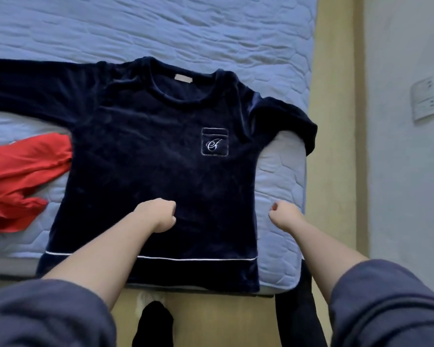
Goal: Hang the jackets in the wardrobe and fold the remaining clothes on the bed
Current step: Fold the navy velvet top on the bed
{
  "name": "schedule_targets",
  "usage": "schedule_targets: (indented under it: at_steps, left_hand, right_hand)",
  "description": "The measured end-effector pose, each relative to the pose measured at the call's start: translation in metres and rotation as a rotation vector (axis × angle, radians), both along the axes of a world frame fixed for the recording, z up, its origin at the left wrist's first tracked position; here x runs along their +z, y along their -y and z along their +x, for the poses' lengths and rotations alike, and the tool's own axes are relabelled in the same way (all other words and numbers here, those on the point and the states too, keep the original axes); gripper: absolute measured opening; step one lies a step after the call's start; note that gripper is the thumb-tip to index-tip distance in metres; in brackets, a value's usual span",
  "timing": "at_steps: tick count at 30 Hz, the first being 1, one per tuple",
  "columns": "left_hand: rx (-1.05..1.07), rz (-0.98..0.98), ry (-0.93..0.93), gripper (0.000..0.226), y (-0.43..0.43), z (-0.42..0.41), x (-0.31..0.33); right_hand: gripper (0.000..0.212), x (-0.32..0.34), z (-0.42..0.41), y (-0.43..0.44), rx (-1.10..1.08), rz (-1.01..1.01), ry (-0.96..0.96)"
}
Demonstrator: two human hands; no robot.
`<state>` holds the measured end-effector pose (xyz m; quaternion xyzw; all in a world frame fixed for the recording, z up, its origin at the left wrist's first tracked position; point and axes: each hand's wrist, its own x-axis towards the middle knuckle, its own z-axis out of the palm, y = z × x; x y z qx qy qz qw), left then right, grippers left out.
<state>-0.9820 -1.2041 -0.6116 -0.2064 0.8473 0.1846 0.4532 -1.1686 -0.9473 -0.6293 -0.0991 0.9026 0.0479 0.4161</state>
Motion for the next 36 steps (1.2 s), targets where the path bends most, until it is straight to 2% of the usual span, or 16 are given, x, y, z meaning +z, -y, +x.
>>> schedule_targets:
  at_steps: [6,8,10,12,14,16,19,21,23,25,26,27,30,32,34,36]
  left_hand:
    - [0.001,0.034,-0.107,0.015,-0.060,-0.163,-0.029]
    - [-0.013,-0.007,-0.236,0.025,-0.069,-0.229,-0.045]
    - [0.061,-0.073,-0.415,0.035,-0.074,-0.291,-0.056]
    - [0.165,-0.134,-0.558,0.045,-0.077,-0.347,-0.067]
    - [0.214,-0.159,-0.578,0.054,-0.081,-0.390,-0.080]
    - [0.185,-0.189,-0.539,0.063,-0.088,-0.412,-0.093]
    - [0.125,-0.271,-0.532,0.074,-0.095,-0.414,-0.107]
    - [0.113,-0.305,-0.527,0.082,-0.098,-0.407,-0.110]
    - [0.108,-0.338,-0.441,0.091,-0.099,-0.400,-0.110]
    - [0.166,-0.335,-0.283,0.100,-0.100,-0.395,-0.109]
    - [0.193,-0.324,-0.201,0.102,-0.101,-0.395,-0.108]
    - [0.200,-0.316,-0.130,0.104,-0.102,-0.395,-0.106]
    - [0.152,-0.317,-0.019,0.109,-0.108,-0.401,-0.102]
    - [0.125,-0.327,0.013,0.114,-0.113,-0.405,-0.100]
    - [0.129,-0.330,0.027,0.118,-0.118,-0.408,-0.097]
    - [0.132,-0.301,-0.023,0.117,-0.121,-0.409,-0.095]
  right_hand:
    - [0.053,-0.037,-0.164,0.008,-0.039,-0.290,-0.135]
    - [0.064,-0.052,-0.215,0.004,-0.043,-0.387,-0.271]
    - [0.077,-0.070,-0.259,-0.005,-0.056,-0.423,-0.353]
    - [0.091,-0.089,-0.298,-0.021,-0.070,-0.409,-0.243]
    - [0.097,-0.107,-0.326,-0.036,-0.001,-0.380,-0.094]
    - [0.083,-0.120,-0.347,-0.044,0.106,-0.382,-0.017]
    - [0.014,-0.125,-0.371,-0.054,0.234,-0.429,0.162]
    - [0.023,-0.119,-0.392,-0.068,0.117,-0.545,0.284]
    - [0.031,-0.103,-0.416,-0.081,-0.206,-0.726,0.293]
    - [0.023,-0.088,-0.443,-0.094,-0.450,-0.824,0.254]
    - [0.022,-0.083,-0.454,-0.102,-0.428,-0.797,0.258]
    - [0.026,-0.079,-0.465,-0.112,-0.312,-0.712,0.295]
    - [0.031,-0.075,-0.485,-0.137,0.242,-0.256,0.505]
    - [0.037,-0.080,-0.489,-0.141,0.445,-0.007,0.529]
    - [0.033,-0.083,-0.493,-0.139,0.426,0.063,0.512]
    - [0.025,-0.083,-0.498,-0.144,0.285,-0.013,0.514]
